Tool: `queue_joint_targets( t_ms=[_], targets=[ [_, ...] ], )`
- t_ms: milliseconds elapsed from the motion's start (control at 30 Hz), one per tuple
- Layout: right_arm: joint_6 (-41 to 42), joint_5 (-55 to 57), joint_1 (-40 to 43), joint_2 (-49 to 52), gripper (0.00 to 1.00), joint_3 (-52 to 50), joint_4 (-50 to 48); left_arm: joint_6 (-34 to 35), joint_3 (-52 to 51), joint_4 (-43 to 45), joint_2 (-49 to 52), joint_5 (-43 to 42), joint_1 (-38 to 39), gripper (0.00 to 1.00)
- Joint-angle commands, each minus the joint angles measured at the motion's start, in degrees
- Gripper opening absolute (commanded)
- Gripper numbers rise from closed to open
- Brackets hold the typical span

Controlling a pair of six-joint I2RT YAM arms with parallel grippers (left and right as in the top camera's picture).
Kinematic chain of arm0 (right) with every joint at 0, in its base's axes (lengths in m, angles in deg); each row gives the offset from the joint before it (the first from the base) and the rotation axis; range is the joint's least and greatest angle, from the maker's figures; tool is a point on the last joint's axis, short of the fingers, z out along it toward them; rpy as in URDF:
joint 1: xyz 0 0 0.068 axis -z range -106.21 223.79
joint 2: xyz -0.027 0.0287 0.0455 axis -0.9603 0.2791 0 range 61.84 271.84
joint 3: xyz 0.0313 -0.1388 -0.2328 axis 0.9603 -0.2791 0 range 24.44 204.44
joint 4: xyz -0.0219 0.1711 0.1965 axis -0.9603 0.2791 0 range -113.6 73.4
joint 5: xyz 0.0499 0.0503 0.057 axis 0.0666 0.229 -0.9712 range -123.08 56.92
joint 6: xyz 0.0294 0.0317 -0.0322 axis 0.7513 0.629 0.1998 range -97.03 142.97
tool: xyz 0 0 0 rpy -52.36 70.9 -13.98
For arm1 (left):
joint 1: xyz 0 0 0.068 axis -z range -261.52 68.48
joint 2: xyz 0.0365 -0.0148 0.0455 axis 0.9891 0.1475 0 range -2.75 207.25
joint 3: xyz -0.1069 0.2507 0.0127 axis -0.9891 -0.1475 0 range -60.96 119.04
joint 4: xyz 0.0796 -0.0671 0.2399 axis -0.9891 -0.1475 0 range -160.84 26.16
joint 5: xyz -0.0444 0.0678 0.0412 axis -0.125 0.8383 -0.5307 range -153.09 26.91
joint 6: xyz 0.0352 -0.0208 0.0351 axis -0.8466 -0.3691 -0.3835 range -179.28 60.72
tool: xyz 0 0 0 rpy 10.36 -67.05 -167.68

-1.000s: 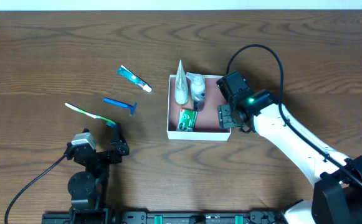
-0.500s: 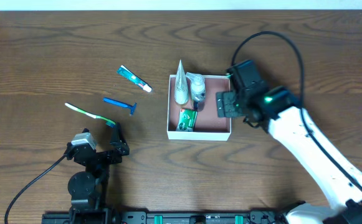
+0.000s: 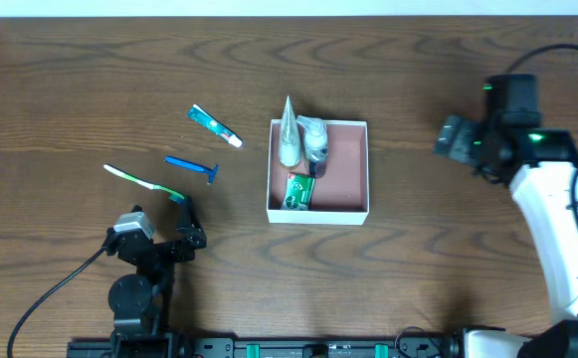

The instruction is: Pack container

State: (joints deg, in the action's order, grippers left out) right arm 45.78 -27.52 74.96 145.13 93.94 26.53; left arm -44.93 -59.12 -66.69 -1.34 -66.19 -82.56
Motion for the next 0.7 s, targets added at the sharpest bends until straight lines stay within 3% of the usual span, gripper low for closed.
queue_joint_targets(
  t_ms=[0, 233, 667],
  targets=[
    [-0.2, -0.1, 7.9, -0.3, 0.99, 0.7, 0.5, -0.2, -1.6, -0.9, -0.1, -0.5, -0.3, 0.98],
    [-0.2, -0.5, 16.5, -0.3, 0.99, 0.7, 0.8, -0.2, -1.6, -0.9, -0.1, -0.5, -0.3, 0.98],
    [-0.2, -0.5, 17.5, -0.3, 0.99, 0.7, 1.6, -0.2, -1.6, -0.9, -0.1, -0.5, -0.3, 0.98]
  ],
)
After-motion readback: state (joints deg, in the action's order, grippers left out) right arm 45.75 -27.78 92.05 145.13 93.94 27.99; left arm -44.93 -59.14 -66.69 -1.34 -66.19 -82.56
